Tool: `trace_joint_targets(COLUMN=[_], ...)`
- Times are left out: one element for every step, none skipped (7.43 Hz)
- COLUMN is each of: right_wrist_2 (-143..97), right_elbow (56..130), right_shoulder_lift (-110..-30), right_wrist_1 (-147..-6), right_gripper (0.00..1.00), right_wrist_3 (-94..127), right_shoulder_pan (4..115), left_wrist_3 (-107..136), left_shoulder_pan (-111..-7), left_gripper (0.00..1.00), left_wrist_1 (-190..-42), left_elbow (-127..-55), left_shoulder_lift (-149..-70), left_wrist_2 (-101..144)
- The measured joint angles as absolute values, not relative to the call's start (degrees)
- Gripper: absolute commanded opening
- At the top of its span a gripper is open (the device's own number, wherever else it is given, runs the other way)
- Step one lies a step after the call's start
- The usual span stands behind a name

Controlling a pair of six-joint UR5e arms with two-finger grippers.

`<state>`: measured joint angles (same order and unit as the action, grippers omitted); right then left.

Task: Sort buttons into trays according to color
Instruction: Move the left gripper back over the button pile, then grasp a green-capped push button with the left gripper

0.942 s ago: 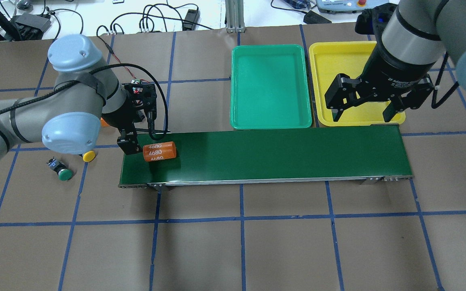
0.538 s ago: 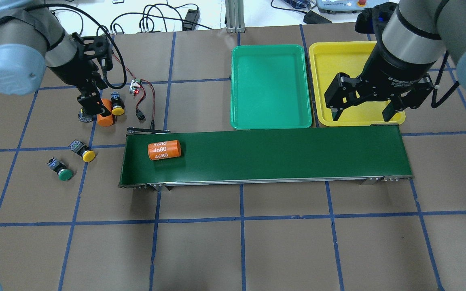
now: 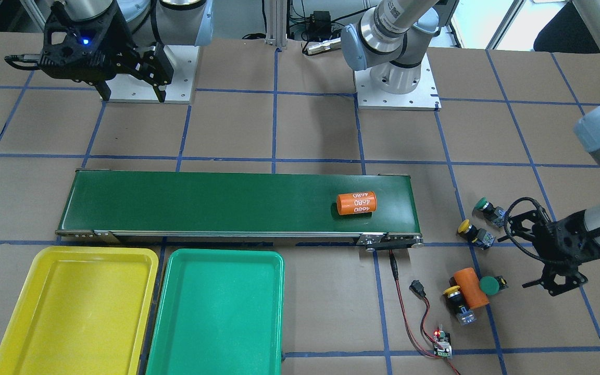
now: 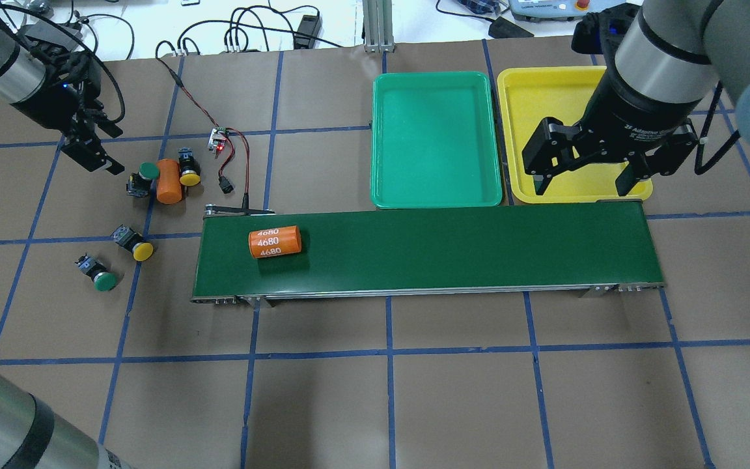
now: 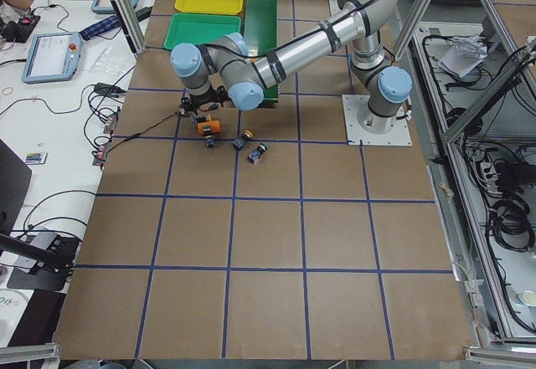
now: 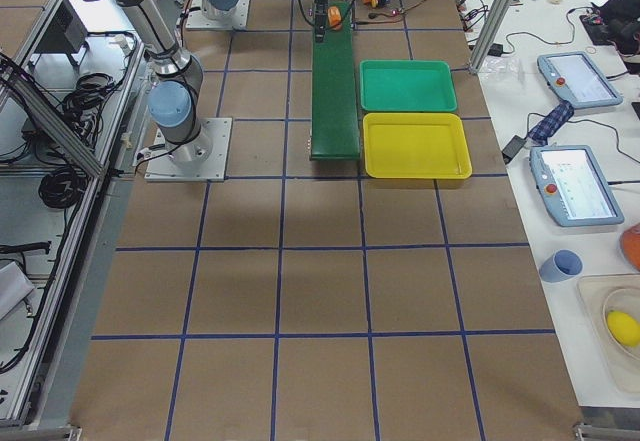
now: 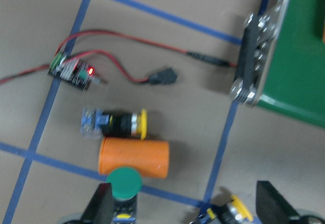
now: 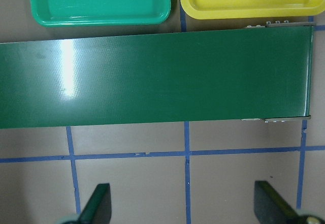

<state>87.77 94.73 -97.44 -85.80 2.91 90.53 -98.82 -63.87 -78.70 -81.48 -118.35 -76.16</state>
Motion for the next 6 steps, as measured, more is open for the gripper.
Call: trace_joint_targets(right_wrist_2=[87.75, 87.74, 87.77, 87.76, 87.69, 87.67], right_elbow=[94.74, 94.74, 94.87, 95.06, 95.19, 95.23], right_shoulder_lift=[-97.46, -97.46, -97.50, -97.56, -97.58, -97.57], right_wrist_1=[-85.79, -85.78, -85.78, -85.78, -85.78, -85.78], right_gripper=[1.00, 1.00, 1.00, 1.00, 1.00, 1.00], right_wrist_3=[2.93, 2.94, 2.96, 2.98, 3.01, 3.04], right_shoulder_pan=[90.53, 90.54, 90.58, 90.60, 90.61, 90.61], left_wrist_3=[-101.92, -104.13, -105.35, -106.05, -106.68, -107.11], left_shoulder_pan=[-62.71, -62.33, -62.41, -62.37, -62.18, -62.13], left_gripper=[1.00, 1.00, 1.00, 1.00, 1.00, 1.00], left_wrist_1=[-77.43, -76.49, -76.17, -75.96, -75.82, -75.80], left_elbow=[-79.70, -77.93, -77.45, -77.88, -78.56, -79.53], left_shoulder_lift=[-121.17, -123.42, -124.96, -125.90, -126.31, -126.42], left_wrist_2=[-75.13, -74.79, -74.58, -74.52, -74.51, -74.46])
